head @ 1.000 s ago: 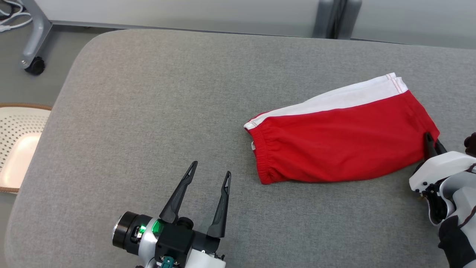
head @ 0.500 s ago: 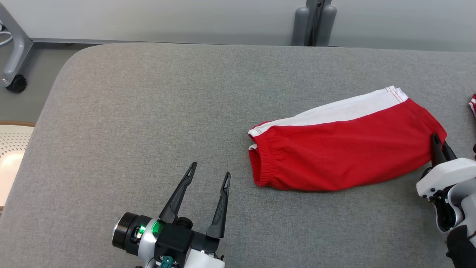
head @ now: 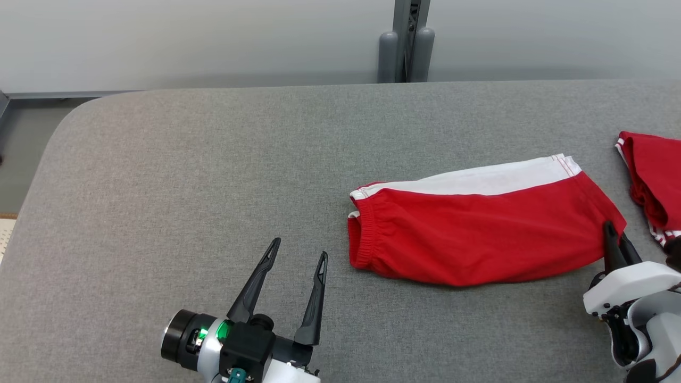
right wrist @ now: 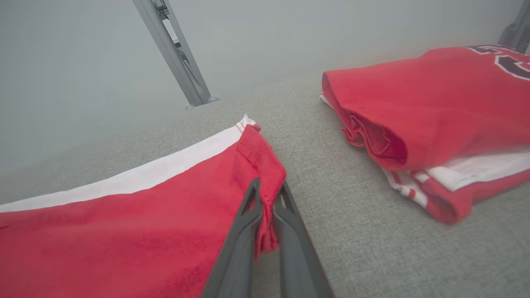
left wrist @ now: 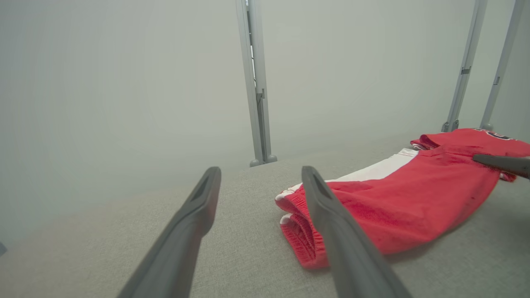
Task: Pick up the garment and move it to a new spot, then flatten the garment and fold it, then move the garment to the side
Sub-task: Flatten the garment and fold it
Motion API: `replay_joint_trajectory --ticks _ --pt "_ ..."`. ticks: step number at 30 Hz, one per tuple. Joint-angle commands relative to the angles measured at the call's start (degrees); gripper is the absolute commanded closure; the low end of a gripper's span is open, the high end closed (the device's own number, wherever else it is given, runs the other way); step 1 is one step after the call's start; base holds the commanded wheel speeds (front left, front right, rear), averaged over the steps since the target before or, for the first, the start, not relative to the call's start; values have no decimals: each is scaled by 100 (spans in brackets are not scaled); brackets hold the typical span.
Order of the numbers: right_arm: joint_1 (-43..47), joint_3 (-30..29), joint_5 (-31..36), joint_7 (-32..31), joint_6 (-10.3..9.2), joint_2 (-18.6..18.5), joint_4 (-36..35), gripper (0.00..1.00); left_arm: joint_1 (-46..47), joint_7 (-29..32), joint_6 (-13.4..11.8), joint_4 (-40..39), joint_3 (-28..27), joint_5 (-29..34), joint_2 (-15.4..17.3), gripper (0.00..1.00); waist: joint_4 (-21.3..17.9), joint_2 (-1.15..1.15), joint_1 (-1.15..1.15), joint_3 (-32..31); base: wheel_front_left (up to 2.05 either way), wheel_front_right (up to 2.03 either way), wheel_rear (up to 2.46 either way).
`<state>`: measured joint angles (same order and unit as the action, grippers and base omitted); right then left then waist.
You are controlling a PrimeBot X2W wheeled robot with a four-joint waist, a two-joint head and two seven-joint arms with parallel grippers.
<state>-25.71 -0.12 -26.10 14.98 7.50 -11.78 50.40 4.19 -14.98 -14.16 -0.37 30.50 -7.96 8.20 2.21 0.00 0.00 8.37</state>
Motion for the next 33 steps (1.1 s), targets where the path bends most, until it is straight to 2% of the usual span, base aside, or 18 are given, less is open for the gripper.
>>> replay_joint_trajectory --ticks 1,10,16,33 --pt "81 -15 50 33 -2 4 -51 100 -14 -24 24 13 -27 -29 14 0 -55 0 0 -74 0 0 0" --pt "190 259 79 33 -2 212 -798 100 -103 -24 102 57 -28 -37 -35 0 -4 0 0 -274 0 0 0" --pt "190 772 87 23 -2 369 -1375 100 -163 -24 172 63 -34 -63 -70 0 206 0 0 -353 0 0 0" --pt "576 2030 77 -404 -2 633 -2350 100 -227 -24 264 76 -143 41 -98 0 727 0 0 -318 0 0 0"
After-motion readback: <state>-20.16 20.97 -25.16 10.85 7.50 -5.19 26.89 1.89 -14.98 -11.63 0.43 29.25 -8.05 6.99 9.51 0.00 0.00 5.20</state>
